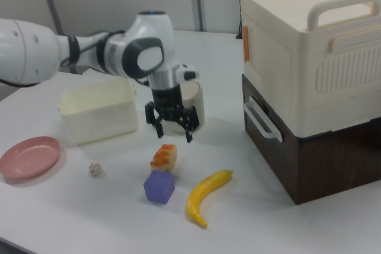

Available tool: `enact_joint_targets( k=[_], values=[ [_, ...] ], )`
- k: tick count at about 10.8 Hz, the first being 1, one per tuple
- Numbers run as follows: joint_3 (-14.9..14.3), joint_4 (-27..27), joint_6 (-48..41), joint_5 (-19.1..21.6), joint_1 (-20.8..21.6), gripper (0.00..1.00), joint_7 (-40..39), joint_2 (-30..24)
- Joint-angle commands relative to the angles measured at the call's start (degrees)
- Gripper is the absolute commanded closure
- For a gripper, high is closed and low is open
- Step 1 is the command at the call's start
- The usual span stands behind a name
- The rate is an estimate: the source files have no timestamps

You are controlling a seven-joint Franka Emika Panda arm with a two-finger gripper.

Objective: Put the bread on a plate
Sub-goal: 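Lower the gripper onto the orange-topped bread and close on it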

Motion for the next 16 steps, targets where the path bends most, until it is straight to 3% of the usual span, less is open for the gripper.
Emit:
enact_joint_targets(
  k=[1,4,11,12,13,15,16],
  values=[
    [-2.7,-4.9,4.2,1.1,1.2,0.0,-5.9,0.3],
    [-2.7,-11.3,11.1,0.9,2.5,0.0,-5.9,0.3],
    [-2.5,-12.7,11.7,1.5,5.5,0.04,-2.2,1.0],
    [-2.3,-12.6,11.8,2.2,6.5,0.11,-0.6,1.3],
    [-2.3,-12.6,12.0,2.9,7.8,0.26,-0.1,1.5],
    [-2.2,-12.3,12.6,4.0,8.9,0.72,0.0,1.7],
    [-2.2,-11.5,12.3,4.6,9.2,0.9,0.0,1.6]
  ],
)
